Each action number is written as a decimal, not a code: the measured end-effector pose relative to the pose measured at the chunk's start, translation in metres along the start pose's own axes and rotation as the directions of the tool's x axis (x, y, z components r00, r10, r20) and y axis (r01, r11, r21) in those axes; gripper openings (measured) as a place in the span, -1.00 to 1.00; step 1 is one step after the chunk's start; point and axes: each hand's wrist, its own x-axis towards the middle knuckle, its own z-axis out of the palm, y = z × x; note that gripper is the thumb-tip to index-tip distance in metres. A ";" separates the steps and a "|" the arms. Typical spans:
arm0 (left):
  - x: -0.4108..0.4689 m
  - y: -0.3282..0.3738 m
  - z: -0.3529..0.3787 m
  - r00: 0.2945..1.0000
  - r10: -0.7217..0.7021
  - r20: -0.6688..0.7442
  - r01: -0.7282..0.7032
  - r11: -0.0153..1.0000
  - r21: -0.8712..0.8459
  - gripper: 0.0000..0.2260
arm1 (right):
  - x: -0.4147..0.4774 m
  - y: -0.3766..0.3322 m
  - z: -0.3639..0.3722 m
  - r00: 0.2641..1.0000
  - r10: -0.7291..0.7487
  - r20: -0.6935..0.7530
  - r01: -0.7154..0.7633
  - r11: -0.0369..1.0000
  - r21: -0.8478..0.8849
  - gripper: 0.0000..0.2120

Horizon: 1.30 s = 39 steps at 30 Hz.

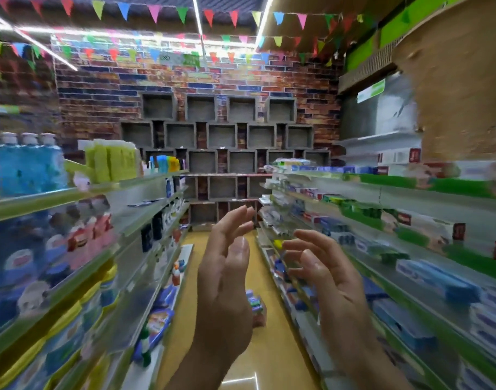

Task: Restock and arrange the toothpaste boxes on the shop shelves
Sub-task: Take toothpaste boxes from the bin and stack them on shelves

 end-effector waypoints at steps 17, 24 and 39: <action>0.239 -0.344 0.009 0.994 0.019 0.110 -0.009 0.996 -0.088 -0.63 | 0.302 0.283 0.081 0.998 -0.053 -0.023 0.054 0.997 0.057 -0.71; 0.359 -0.497 0.014 0.991 0.010 0.132 -0.012 1.000 0.016 -0.60 | 0.458 0.411 0.115 0.994 -0.087 -0.063 0.096 0.982 0.160 -0.70; 0.509 -0.766 -0.020 0.992 -0.054 0.117 0.062 0.995 -0.073 -0.66 | 0.643 0.625 0.184 0.997 -0.062 -0.037 0.064 0.997 0.050 -0.65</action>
